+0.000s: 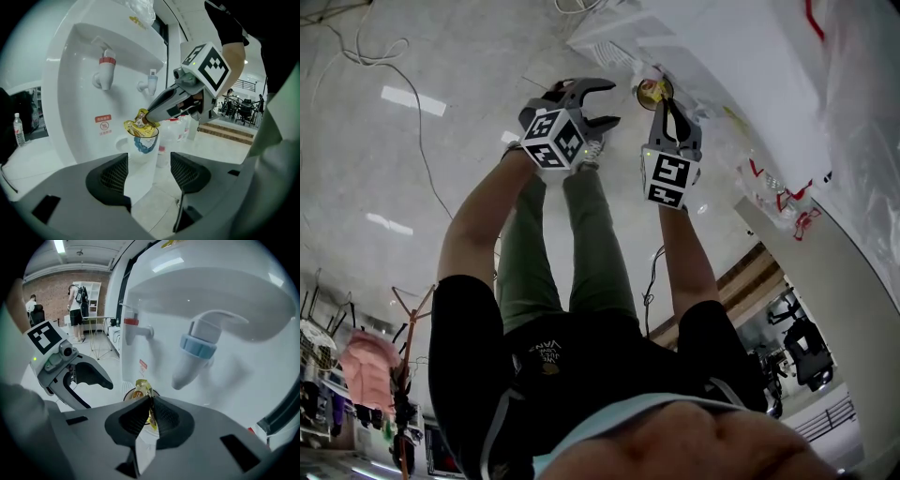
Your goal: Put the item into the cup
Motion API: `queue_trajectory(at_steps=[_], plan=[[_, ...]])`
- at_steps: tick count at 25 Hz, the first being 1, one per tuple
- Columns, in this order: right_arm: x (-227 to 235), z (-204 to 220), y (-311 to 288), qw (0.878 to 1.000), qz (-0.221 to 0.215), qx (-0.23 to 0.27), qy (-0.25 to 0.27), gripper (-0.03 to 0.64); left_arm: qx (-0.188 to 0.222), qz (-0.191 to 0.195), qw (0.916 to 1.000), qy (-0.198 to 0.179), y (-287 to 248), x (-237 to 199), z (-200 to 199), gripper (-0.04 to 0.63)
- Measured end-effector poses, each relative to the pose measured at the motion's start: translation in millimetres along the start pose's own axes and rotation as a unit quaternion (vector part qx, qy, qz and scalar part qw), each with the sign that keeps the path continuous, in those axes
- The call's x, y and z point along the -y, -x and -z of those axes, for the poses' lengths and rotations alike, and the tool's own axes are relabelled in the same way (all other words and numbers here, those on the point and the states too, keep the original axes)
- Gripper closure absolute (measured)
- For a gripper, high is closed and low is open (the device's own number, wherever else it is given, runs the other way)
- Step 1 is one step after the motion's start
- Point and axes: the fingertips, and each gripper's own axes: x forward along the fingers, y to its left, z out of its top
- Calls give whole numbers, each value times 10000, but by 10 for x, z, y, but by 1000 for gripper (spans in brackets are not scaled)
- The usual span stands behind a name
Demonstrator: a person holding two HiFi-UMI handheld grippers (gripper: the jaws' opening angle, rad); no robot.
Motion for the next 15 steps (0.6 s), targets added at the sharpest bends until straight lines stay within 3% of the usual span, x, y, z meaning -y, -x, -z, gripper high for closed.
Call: queue_trajectory(at_steps=[15], plan=[[-175, 41, -179, 9982, -495, -177, 284, 563, 43, -291, 9990, 339, 129, 80, 83, 313]])
